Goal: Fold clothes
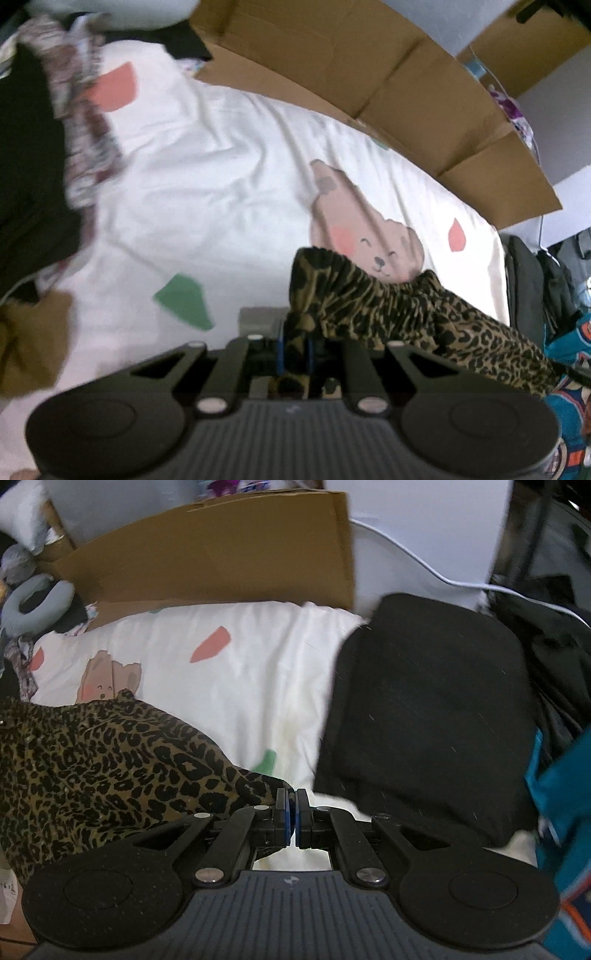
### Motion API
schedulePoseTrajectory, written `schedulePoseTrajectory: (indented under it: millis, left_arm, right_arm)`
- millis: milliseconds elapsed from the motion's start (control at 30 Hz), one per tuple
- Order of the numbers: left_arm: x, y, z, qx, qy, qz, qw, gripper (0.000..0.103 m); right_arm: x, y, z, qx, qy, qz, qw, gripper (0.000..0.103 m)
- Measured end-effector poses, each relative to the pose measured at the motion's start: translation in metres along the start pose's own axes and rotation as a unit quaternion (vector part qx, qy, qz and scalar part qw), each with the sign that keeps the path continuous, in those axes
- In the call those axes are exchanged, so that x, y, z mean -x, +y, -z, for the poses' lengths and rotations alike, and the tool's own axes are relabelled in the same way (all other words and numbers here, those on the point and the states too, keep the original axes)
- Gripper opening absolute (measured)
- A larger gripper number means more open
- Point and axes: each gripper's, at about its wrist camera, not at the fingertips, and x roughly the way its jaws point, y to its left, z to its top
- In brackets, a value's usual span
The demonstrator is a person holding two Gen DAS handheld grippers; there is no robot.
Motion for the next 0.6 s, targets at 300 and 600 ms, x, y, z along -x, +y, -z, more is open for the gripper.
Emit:
schedulePoseTrajectory:
  millis: [300,600]
  left_arm:
    - [-0.045,-0.035,-0.034,-0.066,0.032,0.016,0.9972,0.012]
    - [-0.073,-0.021,-0.028,-0.061,0.038,0.026,0.9970,0.012]
  right_arm:
    - [0.010,-0.020,0.049,-0.069,0.027,0.034,0.997,0.000]
    - [-0.018,-0.028,0.065,-0.108,0.038,0.008,0.993,0.020]
